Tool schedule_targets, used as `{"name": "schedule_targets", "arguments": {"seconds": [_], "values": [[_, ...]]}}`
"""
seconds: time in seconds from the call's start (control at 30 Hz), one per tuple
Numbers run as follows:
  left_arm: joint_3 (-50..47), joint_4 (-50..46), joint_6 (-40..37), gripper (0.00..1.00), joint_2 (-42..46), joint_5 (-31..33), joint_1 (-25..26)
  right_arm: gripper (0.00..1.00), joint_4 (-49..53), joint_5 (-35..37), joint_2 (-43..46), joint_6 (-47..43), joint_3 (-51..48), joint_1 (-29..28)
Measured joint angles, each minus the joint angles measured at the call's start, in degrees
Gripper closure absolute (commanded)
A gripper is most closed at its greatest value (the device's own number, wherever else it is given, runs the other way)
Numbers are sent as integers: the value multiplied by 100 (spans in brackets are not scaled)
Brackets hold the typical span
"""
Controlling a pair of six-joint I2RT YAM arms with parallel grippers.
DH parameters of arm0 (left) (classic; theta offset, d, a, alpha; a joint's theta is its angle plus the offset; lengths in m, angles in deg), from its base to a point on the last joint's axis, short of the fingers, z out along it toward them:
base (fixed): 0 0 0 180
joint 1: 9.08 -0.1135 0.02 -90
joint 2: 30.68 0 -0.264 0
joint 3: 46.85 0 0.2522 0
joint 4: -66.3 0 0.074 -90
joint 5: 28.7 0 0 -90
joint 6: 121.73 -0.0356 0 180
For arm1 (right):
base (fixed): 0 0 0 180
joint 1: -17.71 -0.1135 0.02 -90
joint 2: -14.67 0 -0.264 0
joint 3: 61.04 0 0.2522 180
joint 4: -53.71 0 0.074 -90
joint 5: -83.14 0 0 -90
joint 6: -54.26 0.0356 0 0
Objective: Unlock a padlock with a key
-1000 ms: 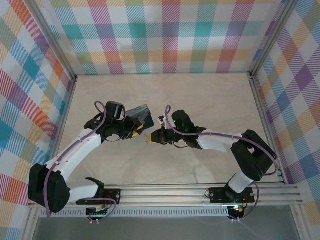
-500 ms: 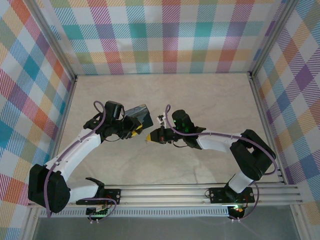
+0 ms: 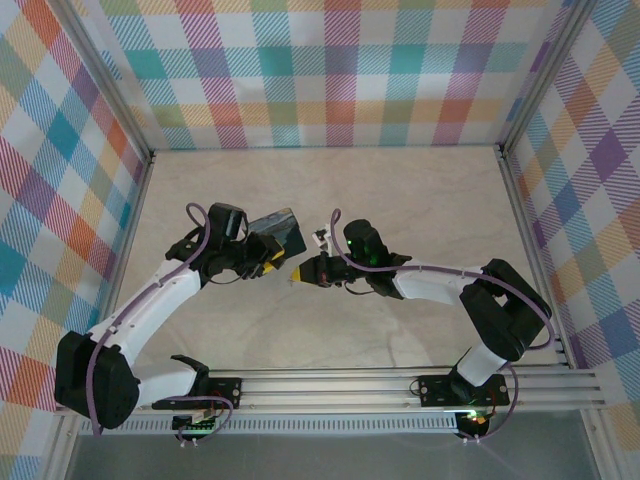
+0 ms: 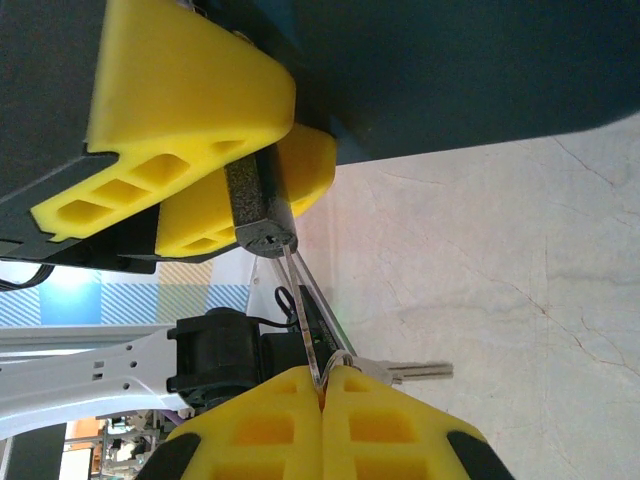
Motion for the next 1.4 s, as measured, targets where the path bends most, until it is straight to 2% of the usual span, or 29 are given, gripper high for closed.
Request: {"name": "schedule_targets", "arguments": {"seconds": [1.4], "values": [[-35, 55, -24, 100, 31, 48, 26, 100, -120, -144, -177, 22, 149, -26]]}}
